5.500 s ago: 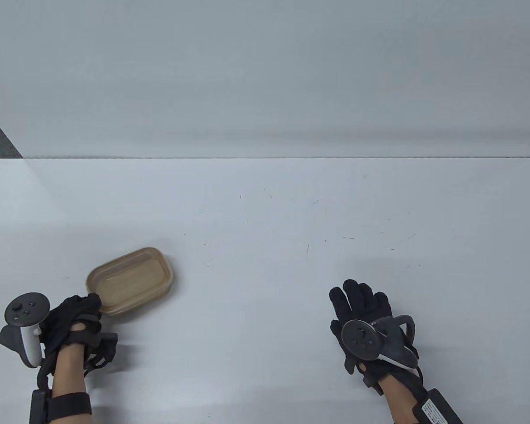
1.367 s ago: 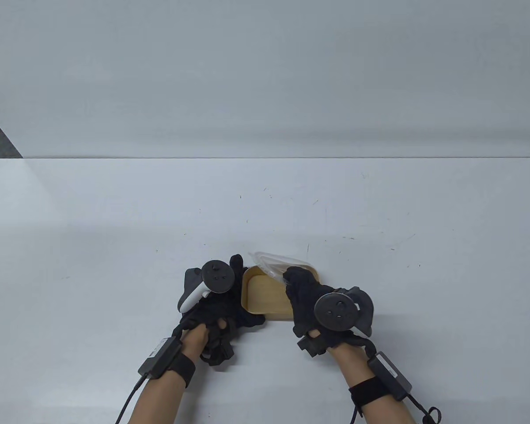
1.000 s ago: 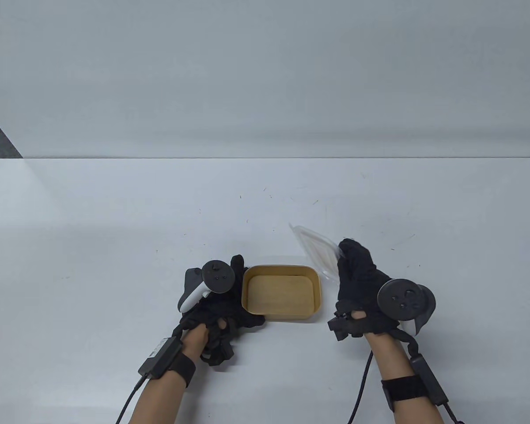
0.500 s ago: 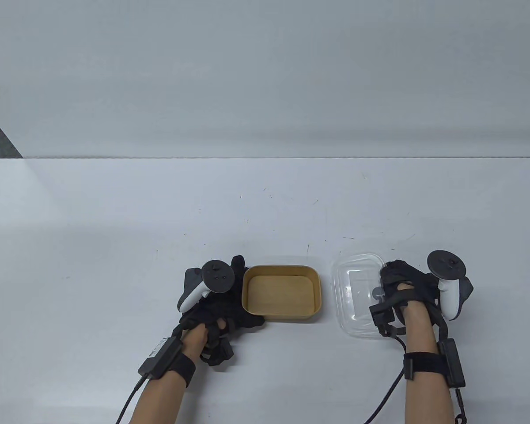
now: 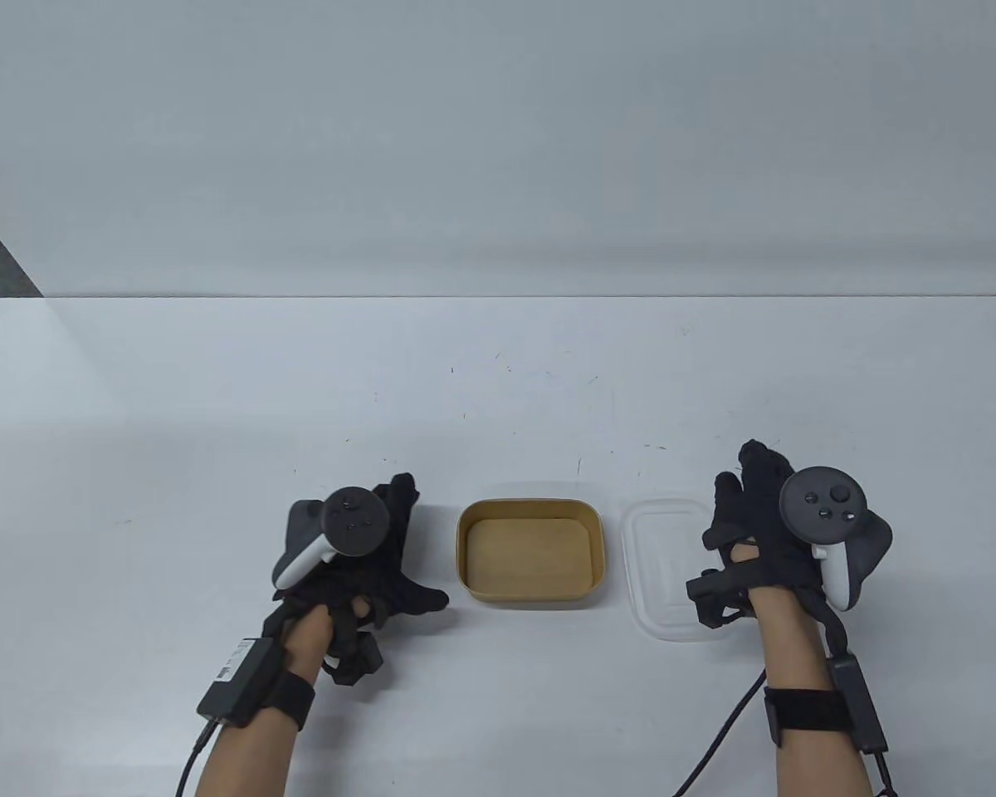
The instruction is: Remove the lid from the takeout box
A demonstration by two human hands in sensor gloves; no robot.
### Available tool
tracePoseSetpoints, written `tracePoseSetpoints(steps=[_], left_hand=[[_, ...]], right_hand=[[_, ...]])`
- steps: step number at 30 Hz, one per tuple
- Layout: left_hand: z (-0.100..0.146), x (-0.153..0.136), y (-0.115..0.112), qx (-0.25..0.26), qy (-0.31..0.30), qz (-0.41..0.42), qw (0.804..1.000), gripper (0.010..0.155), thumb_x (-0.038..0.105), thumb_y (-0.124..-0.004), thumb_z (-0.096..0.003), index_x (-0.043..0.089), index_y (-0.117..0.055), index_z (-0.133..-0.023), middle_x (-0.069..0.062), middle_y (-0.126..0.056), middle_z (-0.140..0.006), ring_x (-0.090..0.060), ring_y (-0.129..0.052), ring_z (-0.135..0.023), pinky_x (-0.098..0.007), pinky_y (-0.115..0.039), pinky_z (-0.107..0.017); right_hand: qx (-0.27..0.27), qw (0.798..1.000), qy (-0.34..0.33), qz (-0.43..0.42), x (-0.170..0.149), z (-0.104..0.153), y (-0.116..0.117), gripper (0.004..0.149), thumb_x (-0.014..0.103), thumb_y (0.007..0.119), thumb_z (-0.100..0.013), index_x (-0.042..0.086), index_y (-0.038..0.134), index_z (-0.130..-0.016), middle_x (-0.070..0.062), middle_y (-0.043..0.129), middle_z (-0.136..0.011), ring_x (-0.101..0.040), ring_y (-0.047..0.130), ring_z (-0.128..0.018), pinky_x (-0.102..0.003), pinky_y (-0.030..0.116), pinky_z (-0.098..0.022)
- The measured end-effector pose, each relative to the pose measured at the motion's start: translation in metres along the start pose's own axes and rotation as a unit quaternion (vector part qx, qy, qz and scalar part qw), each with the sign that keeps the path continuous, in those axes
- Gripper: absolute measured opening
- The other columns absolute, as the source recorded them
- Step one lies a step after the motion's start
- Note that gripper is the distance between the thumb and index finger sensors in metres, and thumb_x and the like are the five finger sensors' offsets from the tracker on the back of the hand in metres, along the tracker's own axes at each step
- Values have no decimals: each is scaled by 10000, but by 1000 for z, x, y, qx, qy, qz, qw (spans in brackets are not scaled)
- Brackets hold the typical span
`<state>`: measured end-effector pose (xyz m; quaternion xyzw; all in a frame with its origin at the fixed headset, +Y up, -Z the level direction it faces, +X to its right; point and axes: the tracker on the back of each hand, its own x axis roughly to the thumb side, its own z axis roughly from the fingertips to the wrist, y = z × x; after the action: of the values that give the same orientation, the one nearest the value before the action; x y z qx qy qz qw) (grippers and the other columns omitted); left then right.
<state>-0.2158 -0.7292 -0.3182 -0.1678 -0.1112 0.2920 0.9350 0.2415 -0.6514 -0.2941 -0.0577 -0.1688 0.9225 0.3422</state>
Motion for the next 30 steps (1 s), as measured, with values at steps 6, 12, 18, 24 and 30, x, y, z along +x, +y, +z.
tracePoseSetpoints(steps=[6, 12, 18, 24, 30], left_hand=[[65, 10, 79, 223, -66, 238, 943, 946, 623, -730, -410, 182, -320, -1139, -213, -472, -1187, -523, -486, -1132, -746, -428, -778], [94, 40, 53, 343, -68, -142, 926, 945, 622, -732, -416, 220, -284, -1144, -179, -378, -1216, -489, -397, -1167, -744, -361, -796], [70, 20, -2, 225, -20, -285, 932, 974, 623, -731, -409, 242, -213, -1141, -158, -222, -1230, -466, -252, -1184, -756, -252, -794], [64, 12, -12, 199, -10, -287, 937, 969, 614, -738, -405, 233, -234, -1140, -169, -252, -1222, -472, -261, -1179, -759, -254, -786], [61, 6, -15, 180, 5, -302, 936, 972, 616, -738, -403, 235, -230, -1139, -167, -246, -1221, -471, -245, -1176, -757, -246, -783]], right_hand=[[-78, 954, -270, 102, 64, 48, -14, 650, 298, 791, -472, 79, 571, -1043, -256, 511, -1090, -563, 641, -916, -756, 593, -635], [-2, 896, -374, 241, 75, 81, 26, 868, 538, 714, -481, 228, 216, -1122, -195, 146, -1172, -567, 216, -1030, -856, 284, -649], [96, 884, -340, 306, 48, 82, 61, 848, 544, 709, -477, 214, 267, -1122, -208, 194, -1170, -562, 258, -1024, -851, 317, -642], [125, 906, -283, 289, 27, 74, 61, 825, 508, 721, -480, 176, 314, -1117, -233, 251, -1160, -570, 307, -1016, -847, 344, -638], [132, 918, -271, 259, 22, 72, 52, 836, 521, 720, -478, 178, 308, -1119, -234, 245, -1161, -574, 296, -1016, -850, 339, -637]])
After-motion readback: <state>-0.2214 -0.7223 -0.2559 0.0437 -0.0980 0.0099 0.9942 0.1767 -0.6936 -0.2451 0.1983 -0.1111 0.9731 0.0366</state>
